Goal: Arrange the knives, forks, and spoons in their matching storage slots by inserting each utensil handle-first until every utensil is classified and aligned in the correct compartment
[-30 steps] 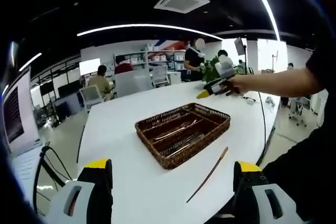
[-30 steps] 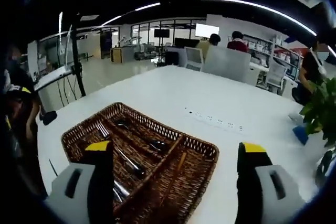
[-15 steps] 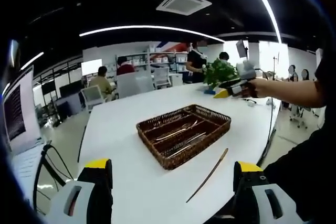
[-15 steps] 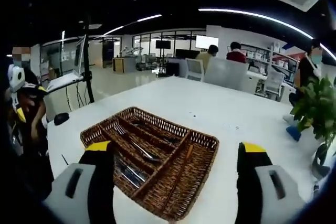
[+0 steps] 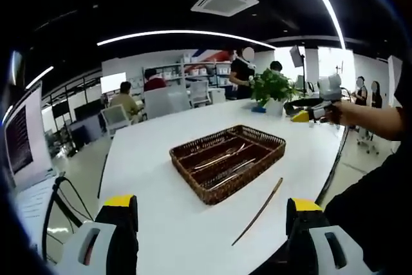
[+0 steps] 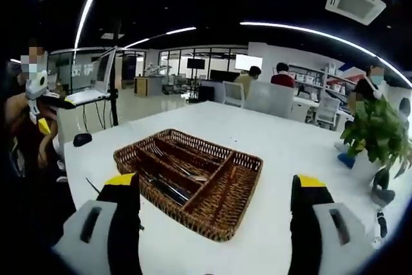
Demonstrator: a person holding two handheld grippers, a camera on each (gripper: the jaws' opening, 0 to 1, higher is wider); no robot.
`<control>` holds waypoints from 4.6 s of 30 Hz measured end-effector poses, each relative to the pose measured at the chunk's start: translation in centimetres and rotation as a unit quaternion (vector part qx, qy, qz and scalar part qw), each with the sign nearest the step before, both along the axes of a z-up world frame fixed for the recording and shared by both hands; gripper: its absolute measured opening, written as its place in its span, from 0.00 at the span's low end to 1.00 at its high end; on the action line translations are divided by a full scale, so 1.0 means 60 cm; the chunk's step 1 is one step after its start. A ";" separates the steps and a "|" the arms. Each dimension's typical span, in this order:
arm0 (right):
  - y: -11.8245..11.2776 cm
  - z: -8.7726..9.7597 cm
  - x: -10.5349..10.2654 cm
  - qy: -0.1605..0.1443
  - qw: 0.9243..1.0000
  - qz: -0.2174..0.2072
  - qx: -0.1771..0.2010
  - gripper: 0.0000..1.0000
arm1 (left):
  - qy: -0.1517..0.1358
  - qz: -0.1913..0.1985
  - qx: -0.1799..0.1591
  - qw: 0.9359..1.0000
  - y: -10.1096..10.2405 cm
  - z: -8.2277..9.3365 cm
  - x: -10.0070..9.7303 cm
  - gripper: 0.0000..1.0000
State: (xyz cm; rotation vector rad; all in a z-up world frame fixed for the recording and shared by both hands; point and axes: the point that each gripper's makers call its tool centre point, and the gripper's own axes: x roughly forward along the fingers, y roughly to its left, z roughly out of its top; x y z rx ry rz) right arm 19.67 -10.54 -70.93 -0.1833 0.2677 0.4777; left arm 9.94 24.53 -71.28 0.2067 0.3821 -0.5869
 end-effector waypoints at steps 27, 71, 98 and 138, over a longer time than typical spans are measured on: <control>-0.026 0.003 -0.049 0.022 0.999 0.021 -0.010 1.00 | -0.008 -0.015 -0.003 1.000 -0.014 0.000 0.027 1.00; -0.063 -0.041 -0.078 0.050 0.997 0.031 -0.043 0.99 | 0.072 -0.091 0.059 0.991 -0.038 -0.132 0.048 0.90; -0.043 -0.054 -0.089 0.057 0.996 0.043 -0.049 0.98 | 0.189 -0.139 0.107 0.966 -0.089 -0.253 0.004 0.13; -0.043 -0.065 -0.102 0.078 0.995 0.048 -0.030 0.83 | 0.303 -0.175 0.046 0.936 -0.213 -0.275 -0.070 0.01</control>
